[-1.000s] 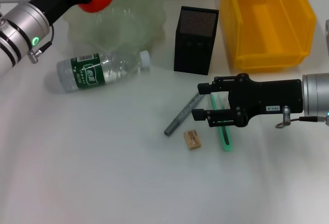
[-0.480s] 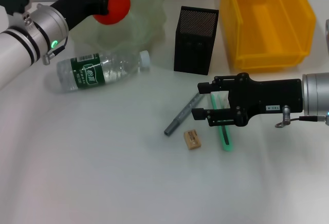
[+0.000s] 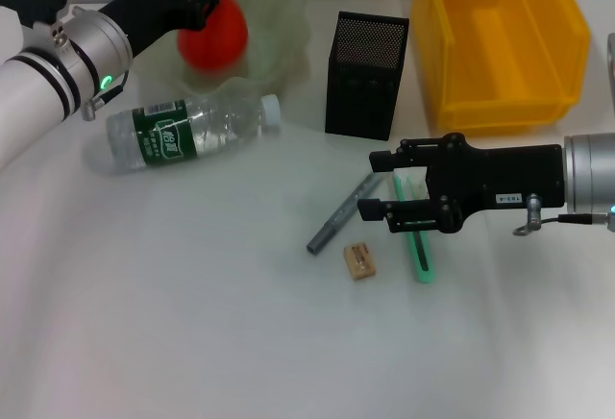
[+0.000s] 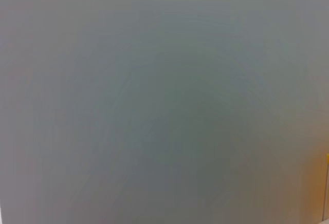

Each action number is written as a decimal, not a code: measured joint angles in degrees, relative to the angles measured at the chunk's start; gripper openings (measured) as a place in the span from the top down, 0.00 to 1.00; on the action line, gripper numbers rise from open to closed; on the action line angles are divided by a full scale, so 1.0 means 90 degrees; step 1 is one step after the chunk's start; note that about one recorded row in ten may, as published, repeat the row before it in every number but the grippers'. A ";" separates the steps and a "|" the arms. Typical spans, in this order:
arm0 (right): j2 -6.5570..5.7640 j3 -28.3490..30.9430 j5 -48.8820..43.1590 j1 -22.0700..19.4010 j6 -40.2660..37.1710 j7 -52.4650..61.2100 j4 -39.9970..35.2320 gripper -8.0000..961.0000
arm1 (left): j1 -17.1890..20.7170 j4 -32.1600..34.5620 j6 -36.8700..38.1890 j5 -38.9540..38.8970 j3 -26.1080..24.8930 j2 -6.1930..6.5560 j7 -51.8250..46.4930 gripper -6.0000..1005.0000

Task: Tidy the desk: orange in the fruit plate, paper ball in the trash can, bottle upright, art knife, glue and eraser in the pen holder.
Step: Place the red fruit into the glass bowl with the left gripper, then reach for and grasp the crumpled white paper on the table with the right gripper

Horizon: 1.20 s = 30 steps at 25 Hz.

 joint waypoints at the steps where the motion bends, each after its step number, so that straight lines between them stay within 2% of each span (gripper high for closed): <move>1: 0.0000 0.0000 0.0000 0.0006 0.0003 0.0000 0.0003 0.35 | -0.0010 -0.0003 -0.0020 0.0000 0.0010 0.0000 0.0002 0.70; 9: 0.0000 0.0000 0.0006 0.0011 0.0006 0.0009 0.0009 0.35 | -0.0022 -0.0011 -0.0033 0.0000 -0.0018 0.0000 0.0015 0.45; 14: 0.0000 0.0000 0.0023 0.0011 0.0006 0.0009 0.0008 0.35 | -0.0027 -0.0011 -0.0033 0.0002 -0.0020 0.0000 0.0018 0.22; 20: 0.0000 0.0000 0.0026 0.0009 0.0005 0.0009 0.0009 0.36 | -0.0032 -0.0011 -0.0033 0.0002 -0.0030 0.0000 0.0021 0.16; 26: 0.0000 0.0000 0.0026 0.0003 0.0003 0.0011 0.0008 0.36 | -0.0025 -0.0011 0.0037 0.0002 -0.0029 0.0000 -0.0056 0.16; 30: 0.0000 0.0000 0.0011 -0.0007 0.0002 0.0011 0.0008 0.36 | 0.0094 0.0084 0.0432 -0.0013 -0.0013 0.0023 -0.0588 0.16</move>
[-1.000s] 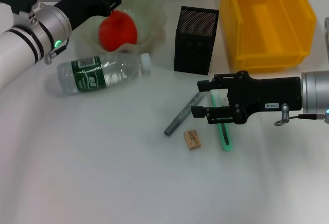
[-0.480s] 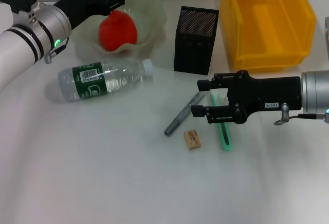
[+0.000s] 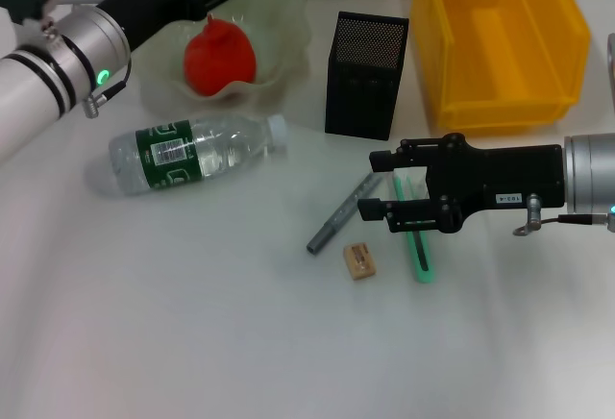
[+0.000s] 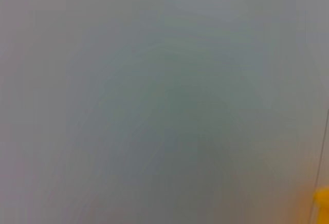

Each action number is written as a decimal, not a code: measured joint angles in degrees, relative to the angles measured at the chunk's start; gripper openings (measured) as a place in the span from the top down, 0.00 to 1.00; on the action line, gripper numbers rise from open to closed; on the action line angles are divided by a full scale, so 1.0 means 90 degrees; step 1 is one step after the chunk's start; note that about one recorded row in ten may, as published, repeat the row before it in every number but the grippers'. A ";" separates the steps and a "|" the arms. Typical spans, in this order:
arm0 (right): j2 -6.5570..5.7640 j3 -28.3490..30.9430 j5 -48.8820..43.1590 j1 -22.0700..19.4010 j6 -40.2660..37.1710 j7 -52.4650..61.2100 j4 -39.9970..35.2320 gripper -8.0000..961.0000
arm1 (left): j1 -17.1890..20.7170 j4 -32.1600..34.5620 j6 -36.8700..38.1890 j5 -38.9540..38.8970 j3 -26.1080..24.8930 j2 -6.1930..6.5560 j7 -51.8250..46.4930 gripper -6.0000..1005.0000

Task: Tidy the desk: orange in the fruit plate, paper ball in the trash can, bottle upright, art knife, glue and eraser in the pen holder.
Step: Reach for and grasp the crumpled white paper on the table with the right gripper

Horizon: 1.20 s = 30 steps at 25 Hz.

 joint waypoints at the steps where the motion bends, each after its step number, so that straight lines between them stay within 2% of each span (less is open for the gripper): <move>1: 0.0000 0.0000 -0.0002 0.0000 0.0000 0.0000 0.0000 0.36 | 0.0059 0.0073 0.0180 0.0010 0.0027 0.0022 -0.0247 0.16; 4: 0.0000 0.0000 -0.0015 0.0000 0.0000 0.0000 0.0000 0.36 | 0.0330 0.0464 0.0857 0.0074 0.0289 0.0067 -0.1052 0.16; 8: 0.0000 0.0000 -0.0019 0.0015 0.0000 -0.0001 0.0000 0.36 | 0.0764 0.1218 0.1621 0.0080 0.1110 0.0150 -0.2009 0.16; 11: 0.0000 0.0000 -0.0027 0.0016 0.0000 -0.0003 0.0000 0.36 | 0.0991 0.1630 0.2123 0.0095 0.1831 0.0333 -0.2604 0.16; 12: 0.0000 0.0000 -0.0033 0.0014 0.0001 -0.0004 -0.0004 0.36 | 0.1059 0.1725 0.2491 0.0197 0.2142 0.0491 -0.2921 0.16; 13: 0.0000 0.0000 -0.0033 0.0014 0.0001 -0.0004 -0.0004 0.37 | 0.1059 0.1725 0.2491 0.0197 0.2142 0.0491 -0.2921 0.16; 17: -0.0005 0.0000 -0.0037 0.0003 0.0001 -0.0007 -0.0024 0.37 | 0.1153 0.1857 0.3398 0.1187 0.2156 0.0745 -0.3578 0.16; 19: -0.0007 0.0000 -0.0038 0.0001 0.0001 -0.0007 -0.0026 0.37 | 0.1192 0.1915 0.3578 0.1350 0.2154 0.0772 -0.3642 0.16; 22: -0.0010 0.0000 -0.0038 -0.0003 -0.0004 -0.0007 -0.0041 0.37 | 0.1392 0.2125 0.4316 0.1882 0.2157 0.0845 -0.3692 0.16; 27: -0.0025 0.0000 -0.0038 -0.0014 -0.0015 0.0017 -0.0050 0.37 | 0.1616 0.2209 0.4937 0.2407 0.2162 0.0943 -0.3716 0.16; 30: -0.0030 0.0000 -0.0038 -0.0014 -0.0016 0.0021 -0.0051 0.37 | 0.1730 0.2209 0.5030 0.2526 0.2163 0.0976 -0.3712 0.16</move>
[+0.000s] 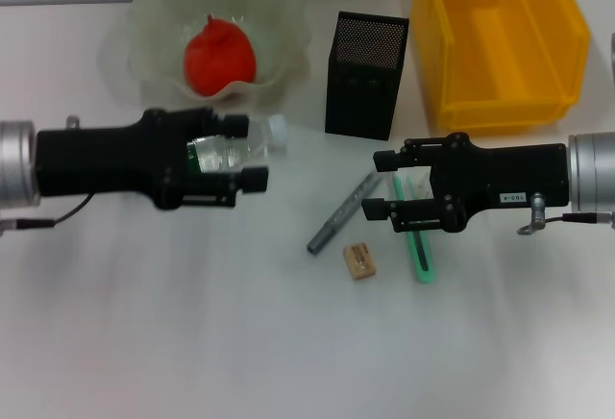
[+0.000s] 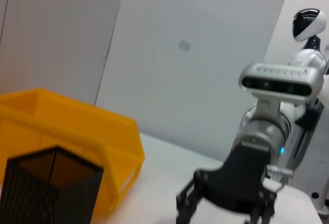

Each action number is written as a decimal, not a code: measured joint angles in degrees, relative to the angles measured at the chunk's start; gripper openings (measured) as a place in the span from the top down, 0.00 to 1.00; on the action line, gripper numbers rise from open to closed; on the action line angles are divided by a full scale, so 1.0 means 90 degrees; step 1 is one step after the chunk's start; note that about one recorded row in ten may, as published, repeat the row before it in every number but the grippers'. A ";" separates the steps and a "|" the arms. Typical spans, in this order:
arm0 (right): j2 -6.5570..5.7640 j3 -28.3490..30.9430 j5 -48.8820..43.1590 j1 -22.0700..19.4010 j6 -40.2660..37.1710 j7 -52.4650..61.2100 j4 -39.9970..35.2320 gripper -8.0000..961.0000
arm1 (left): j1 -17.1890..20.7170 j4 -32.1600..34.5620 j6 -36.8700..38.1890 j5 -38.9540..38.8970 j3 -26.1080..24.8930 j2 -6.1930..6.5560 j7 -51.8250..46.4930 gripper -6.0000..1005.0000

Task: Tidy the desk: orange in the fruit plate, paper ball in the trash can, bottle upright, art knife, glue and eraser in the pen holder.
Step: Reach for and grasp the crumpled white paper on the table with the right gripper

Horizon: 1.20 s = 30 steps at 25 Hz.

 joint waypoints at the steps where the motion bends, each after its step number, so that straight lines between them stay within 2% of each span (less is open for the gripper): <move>1: -0.0002 0.0001 0.0000 0.0000 -0.0001 0.0001 -0.0003 0.37 | 0.0090 -0.0011 0.0024 0.0035 0.0000 0.0025 0.0028 0.16; 2: -0.0001 0.0000 0.0000 0.0001 -0.0001 0.0004 -0.0007 0.37 | 0.0283 -0.0013 0.0051 0.0053 0.0002 0.0064 0.0180 0.16; 8: 0.0000 0.0000 0.0000 0.0033 0.0009 0.0007 -0.0009 0.38 | 0.0630 -0.0083 -0.0032 0.0097 0.0007 0.0088 0.0795 0.16; 11: 0.0001 0.0000 0.0000 0.0049 0.0008 0.0018 -0.0001 0.38 | 0.0735 -0.0224 -0.0241 0.0224 0.0001 0.0033 0.1162 0.16; 12: 0.0000 0.0001 0.0000 0.0054 0.0009 0.0020 0.0003 0.38 | 0.0819 -0.0302 -0.0464 0.0297 -0.0002 -0.0031 0.1382 0.16; 21: 0.0001 0.0000 0.0001 0.0061 0.0004 0.0091 -0.0002 0.38 | 0.0862 -0.0288 -0.0505 0.0311 -0.0003 -0.0097 0.1484 0.16; 24: 0.0002 0.0001 0.0008 0.0085 -0.0154 0.0502 -0.0207 0.38 | 0.0859 -0.0275 -0.0508 0.0311 -0.0002 -0.0100 0.1486 0.16; 26: 0.0007 0.0000 -0.0055 0.0135 -0.0326 0.1132 -0.0542 0.38 | 0.0848 -0.0273 -0.0528 0.0311 -0.0002 -0.0102 0.1487 0.16; 27: 0.0009 0.0000 -0.0283 0.0228 -0.0493 0.1848 -0.0964 0.38 | 0.0840 -0.0276 -0.0537 0.0311 -0.0002 -0.0101 0.1487 0.16; 30: 0.0010 -0.0003 -0.0590 0.0354 -0.0664 0.2437 -0.1334 0.39 | 0.0818 -0.0284 -0.0541 0.0311 -0.0002 -0.0101 0.1489 0.16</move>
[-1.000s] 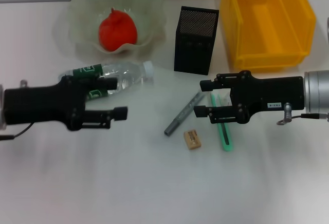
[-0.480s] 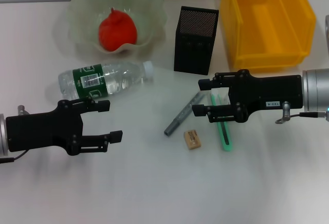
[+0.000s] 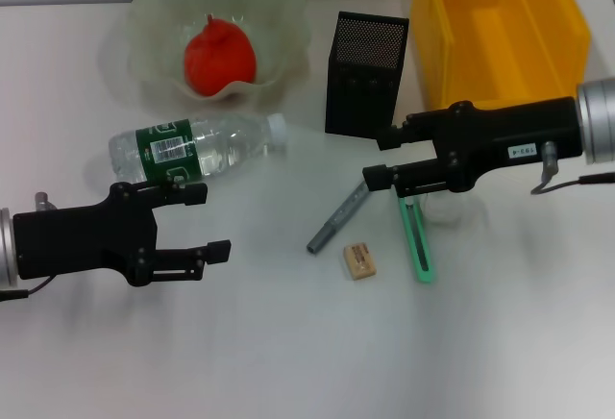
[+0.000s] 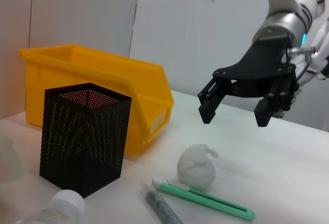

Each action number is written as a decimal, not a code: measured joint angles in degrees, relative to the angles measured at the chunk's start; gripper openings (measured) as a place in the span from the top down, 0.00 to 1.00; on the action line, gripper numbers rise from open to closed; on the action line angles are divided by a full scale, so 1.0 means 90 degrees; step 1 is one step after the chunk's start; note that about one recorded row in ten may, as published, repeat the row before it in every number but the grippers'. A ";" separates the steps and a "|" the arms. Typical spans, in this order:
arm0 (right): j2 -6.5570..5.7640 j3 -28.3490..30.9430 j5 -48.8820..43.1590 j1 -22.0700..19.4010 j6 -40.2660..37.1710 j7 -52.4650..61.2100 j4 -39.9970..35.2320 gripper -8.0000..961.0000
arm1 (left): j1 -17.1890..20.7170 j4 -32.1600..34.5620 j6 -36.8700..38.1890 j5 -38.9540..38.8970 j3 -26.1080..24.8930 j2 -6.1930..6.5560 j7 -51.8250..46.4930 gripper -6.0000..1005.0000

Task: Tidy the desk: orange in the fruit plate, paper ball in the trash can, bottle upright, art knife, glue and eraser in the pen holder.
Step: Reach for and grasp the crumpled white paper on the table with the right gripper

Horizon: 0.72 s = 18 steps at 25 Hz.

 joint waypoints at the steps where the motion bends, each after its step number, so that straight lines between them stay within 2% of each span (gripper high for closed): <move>1: 0.0000 -0.0028 -0.0190 0.0071 -0.0086 0.0279 -0.0194 0.39 | -0.0002 0.0001 -0.0001 0.0000 0.0000 -0.0001 0.0001 0.16; 2: 0.0001 -0.0194 -0.0599 0.0216 -0.0228 0.0770 -0.0577 0.39 | -0.0008 0.0004 -0.0003 0.0000 -0.0001 -0.0006 0.0000 0.16; 9: -0.0013 -0.0943 -0.1869 0.0642 -0.0331 0.1807 -0.1400 0.39 | -0.0030 -0.0010 -0.0015 0.0000 -0.0058 -0.0003 -0.0019 0.16; 12: -0.0022 -0.1204 -0.2550 0.0963 -0.0365 0.2137 -0.1528 0.39 | -0.0025 -0.0017 -0.0045 0.0000 -0.0069 -0.0001 -0.0042 0.16; 18: -0.0004 -0.1456 -0.3263 0.1308 -0.0330 0.2275 -0.1566 0.39 | -0.0030 -0.0024 -0.0072 -0.0010 -0.0078 -0.0005 -0.0070 0.16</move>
